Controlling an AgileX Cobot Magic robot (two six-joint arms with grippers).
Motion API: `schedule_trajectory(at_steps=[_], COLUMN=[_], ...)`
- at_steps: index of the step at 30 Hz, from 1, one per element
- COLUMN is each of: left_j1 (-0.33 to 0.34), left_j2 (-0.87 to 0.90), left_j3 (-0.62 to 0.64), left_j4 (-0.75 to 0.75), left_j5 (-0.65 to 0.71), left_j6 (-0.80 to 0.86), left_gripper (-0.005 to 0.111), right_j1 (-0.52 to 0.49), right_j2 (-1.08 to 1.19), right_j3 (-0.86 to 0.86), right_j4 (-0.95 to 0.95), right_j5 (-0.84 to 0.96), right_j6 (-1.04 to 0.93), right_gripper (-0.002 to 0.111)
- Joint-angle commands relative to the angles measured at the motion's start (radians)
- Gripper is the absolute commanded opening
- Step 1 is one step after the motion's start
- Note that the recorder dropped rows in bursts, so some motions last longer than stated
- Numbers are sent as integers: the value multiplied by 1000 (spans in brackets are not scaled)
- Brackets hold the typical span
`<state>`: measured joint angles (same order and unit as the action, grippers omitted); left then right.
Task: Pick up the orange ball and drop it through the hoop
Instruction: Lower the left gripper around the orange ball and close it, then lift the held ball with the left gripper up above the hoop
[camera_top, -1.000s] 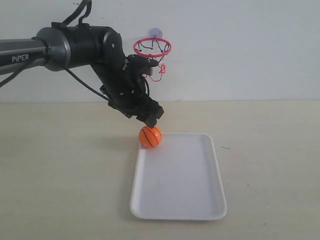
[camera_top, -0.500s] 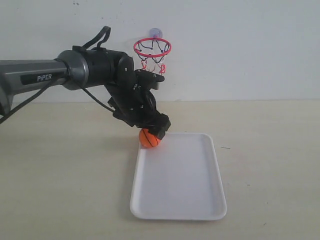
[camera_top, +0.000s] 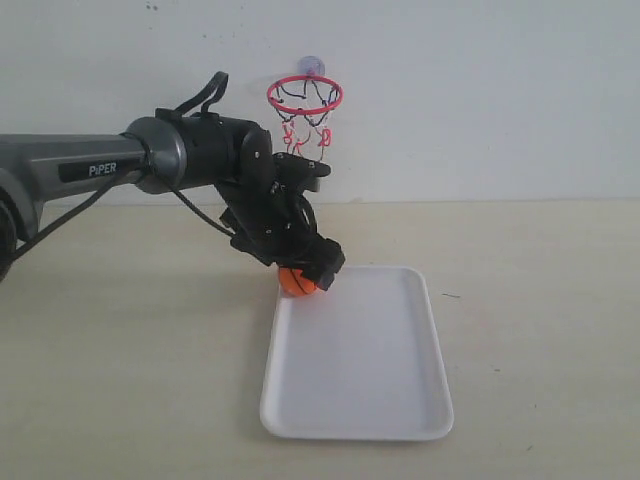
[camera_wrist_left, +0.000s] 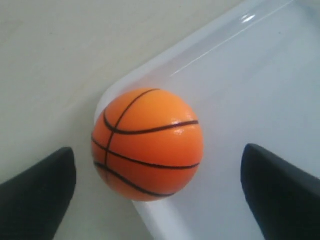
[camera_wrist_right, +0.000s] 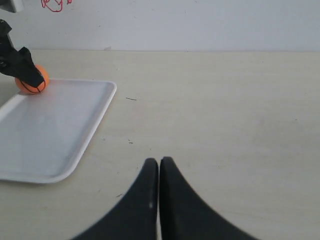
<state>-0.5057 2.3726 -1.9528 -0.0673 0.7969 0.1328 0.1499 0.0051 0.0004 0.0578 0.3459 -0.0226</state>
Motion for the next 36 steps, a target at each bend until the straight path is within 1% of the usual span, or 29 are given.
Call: schedule_trajectory(at_steps=[1, 7, 10, 11, 13, 18, 19, 20, 28, 32, 36], left_j1=[-4, -4, -4, -4, -4, -4, -4, -4, -4, -4, -4], left_j2=[5, 7, 7, 7, 7, 7, 7, 5, -75, -139, -203], left_j3=[-8, -8, -8, -8, -8, -8, -8, -8, -8, -8, -8], left_j4=[-10, -15, -26, -26, -26, -17, -10, 2, 129, 138, 136], left_j5=[-25, -60, -60, -56, -34, 23, 33, 37, 41, 52, 97], left_j6=[-12, -12, -12, -12, -12, -12, -12, -12, -12, -12, 4], left_gripper=[84, 83, 79, 75, 64, 15, 8, 4, 4, 4, 4], right_j1=[2, 2, 2, 2, 2, 2, 2, 2, 2, 2, 2], right_j2=[-5, -5, -5, -5, -5, -5, -5, -5, -5, -5, -5], right_j3=[0, 0, 0, 0, 0, 0, 0, 0, 0, 0, 0], right_j4=[-2, -2, -2, -2, -2, -2, -2, -2, -2, -2, -2], right_j5=[-5, -5, -5, -5, -5, -5, -5, -5, -5, -5, -7], right_j6=[-1, -1, -1, -1, -1, -1, -1, -1, -1, -1, -1], right_gripper=[0, 0, 0, 0, 0, 0, 0, 0, 0, 0, 0])
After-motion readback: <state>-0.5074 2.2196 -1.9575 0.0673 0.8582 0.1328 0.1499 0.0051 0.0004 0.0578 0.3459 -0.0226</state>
